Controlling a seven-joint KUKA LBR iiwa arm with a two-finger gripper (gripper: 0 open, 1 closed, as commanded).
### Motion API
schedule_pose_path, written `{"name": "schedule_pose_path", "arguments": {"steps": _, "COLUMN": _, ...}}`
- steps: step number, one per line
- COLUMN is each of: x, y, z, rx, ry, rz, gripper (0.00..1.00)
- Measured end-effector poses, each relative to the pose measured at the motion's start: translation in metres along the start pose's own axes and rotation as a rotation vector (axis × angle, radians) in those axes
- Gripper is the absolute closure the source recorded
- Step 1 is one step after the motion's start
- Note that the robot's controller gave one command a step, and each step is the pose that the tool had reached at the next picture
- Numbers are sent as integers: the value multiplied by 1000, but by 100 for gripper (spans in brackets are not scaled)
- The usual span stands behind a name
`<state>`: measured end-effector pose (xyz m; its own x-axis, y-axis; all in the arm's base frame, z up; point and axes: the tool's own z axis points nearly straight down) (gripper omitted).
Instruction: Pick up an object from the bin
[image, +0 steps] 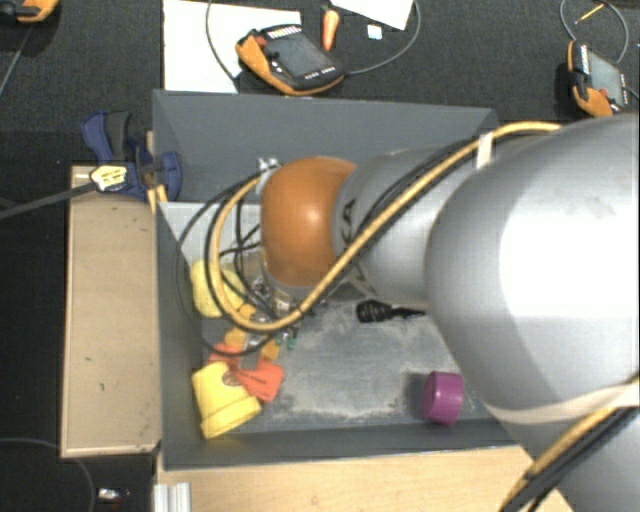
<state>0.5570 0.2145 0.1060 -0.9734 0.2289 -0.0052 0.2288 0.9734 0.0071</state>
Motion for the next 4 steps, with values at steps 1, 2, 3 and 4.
{"name": "schedule_pose_path", "arguments": {"steps": 1, "x": -25, "y": -16, "z": 30, "rx": 0, "ry": -5, "rz": -359, "gripper": 0}}
{"name": "schedule_pose_path", "arguments": {"steps": 2, "x": -13, "y": -10, "z": 33, "rx": 1, "ry": -6, "rz": -223, "gripper": 100}}
{"name": "schedule_pose_path", "arguments": {"steps": 3, "x": -13, "y": -10, "z": 33, "rx": 1, "ry": -6, "rz": -221, "gripper": 100}}
{"name": "schedule_pose_path", "arguments": {"steps": 4, "x": -13, "y": -10, "z": 33, "rx": 1, "ry": -6, "rz": -219, "gripper": 100}}
